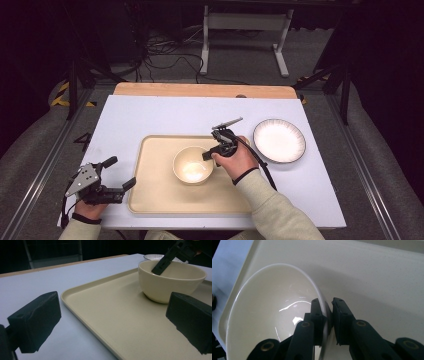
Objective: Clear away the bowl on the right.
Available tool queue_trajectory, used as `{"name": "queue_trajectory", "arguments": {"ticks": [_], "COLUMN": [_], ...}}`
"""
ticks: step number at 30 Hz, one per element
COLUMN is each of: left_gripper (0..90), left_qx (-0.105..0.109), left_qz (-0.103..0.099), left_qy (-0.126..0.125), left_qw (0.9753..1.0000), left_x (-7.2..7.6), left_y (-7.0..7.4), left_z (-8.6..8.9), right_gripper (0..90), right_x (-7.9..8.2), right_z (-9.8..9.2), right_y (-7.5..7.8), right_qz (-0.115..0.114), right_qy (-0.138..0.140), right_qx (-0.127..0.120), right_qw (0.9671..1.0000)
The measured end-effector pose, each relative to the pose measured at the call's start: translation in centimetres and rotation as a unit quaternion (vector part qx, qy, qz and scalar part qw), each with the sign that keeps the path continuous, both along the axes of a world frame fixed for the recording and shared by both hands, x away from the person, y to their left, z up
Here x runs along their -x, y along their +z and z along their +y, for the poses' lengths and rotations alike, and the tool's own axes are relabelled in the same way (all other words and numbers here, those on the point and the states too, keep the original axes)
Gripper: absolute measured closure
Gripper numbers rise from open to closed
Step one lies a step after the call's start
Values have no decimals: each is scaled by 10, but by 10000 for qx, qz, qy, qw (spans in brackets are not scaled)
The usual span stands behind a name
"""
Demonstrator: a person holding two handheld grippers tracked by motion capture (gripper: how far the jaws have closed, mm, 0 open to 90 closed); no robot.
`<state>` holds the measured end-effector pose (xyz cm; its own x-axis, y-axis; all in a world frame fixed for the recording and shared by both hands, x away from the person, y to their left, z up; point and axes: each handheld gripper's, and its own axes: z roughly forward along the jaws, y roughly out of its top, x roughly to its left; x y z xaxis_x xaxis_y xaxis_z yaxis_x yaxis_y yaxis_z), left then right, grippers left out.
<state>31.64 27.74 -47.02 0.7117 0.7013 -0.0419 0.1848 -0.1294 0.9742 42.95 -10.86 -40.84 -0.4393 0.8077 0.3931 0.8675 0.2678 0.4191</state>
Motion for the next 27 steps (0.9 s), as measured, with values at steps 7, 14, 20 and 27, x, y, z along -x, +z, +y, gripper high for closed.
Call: {"name": "queue_trajectory", "arguments": {"ticks": [7,14,20,27], "left_gripper": [4,4,4,4], "left_qx": [5,-6,1,-8], "left_qz": [-2,-2,2,-1], "left_qy": [-5,1,2,3], "left_qw": [10000,10000,10000,10000], "left_x": [0,0,0,0], "left_y": [0,0,0,0], "left_z": [0,0,0,0], "right_gripper": [799,785,762,701], "right_x": [0,-1,0,3], "right_z": [1,-2,-3,-5], "right_y": [-3,-6,-5,3], "right_qz": [-48,-161,-245,-564], "right_qy": [28,163,189,238], "right_qx": [21,-48,12,-81], "right_qw": [10000,9997,9995,9981]}}
